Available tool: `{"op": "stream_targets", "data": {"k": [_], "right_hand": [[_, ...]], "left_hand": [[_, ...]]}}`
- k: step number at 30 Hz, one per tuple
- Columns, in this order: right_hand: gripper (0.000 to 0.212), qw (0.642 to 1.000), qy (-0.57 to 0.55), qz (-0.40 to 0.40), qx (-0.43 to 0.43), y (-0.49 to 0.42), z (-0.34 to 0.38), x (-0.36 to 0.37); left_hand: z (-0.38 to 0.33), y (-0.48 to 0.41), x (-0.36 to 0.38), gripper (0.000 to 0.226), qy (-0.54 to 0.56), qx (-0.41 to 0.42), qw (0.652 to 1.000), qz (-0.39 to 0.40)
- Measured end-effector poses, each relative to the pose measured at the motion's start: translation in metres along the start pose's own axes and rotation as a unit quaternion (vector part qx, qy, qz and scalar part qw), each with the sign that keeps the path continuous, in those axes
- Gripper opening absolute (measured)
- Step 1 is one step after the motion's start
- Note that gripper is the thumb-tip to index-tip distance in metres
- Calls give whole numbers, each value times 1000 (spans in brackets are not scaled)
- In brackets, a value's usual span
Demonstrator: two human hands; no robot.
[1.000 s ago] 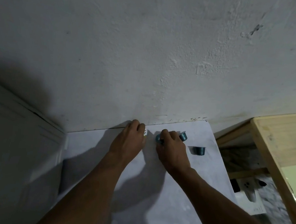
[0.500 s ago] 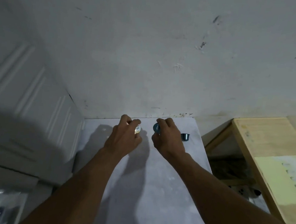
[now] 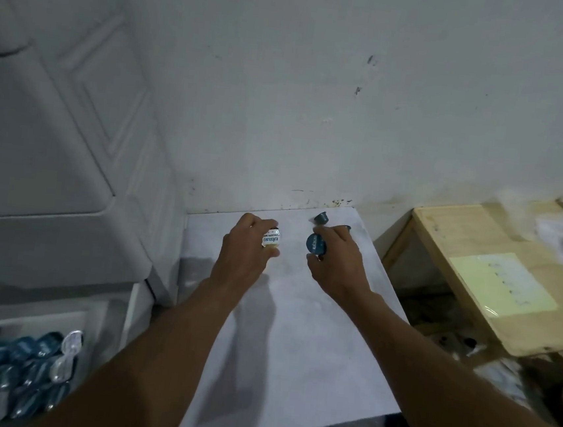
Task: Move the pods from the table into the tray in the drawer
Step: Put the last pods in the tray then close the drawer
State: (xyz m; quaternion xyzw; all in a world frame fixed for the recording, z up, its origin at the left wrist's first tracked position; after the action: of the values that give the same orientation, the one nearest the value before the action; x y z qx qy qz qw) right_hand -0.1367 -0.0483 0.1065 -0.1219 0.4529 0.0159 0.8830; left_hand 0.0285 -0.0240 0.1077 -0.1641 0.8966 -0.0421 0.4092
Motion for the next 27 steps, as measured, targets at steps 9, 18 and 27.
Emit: {"op": "stream_targets", "data": {"k": [9,18,27], "right_hand": [[46,998,-36,-18,-53,72,52,-5],[42,986,-90,31,-140,109,111,4],[39,955,-123,102,-250,155,197,55]], "left_hand": [[11,76,-58,45,44,-14,998,-53],[36,139,-130,37,13,-73,988,-134],[112,202,-202,26,-98,-113,972,-183]]}}
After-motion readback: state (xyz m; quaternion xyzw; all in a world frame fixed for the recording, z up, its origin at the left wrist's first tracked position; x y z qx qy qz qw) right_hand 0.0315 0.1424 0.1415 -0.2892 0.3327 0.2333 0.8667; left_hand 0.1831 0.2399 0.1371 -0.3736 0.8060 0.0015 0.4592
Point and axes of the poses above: each hand's wrist, its own y-axis away from the middle knuckle, its own x-axis out of the palm, z = x × y, the point moved 1 cm from there along -y, towards the middle knuckle, and after that the axes turned 5 degrees about -z, right-handed, at the moved point
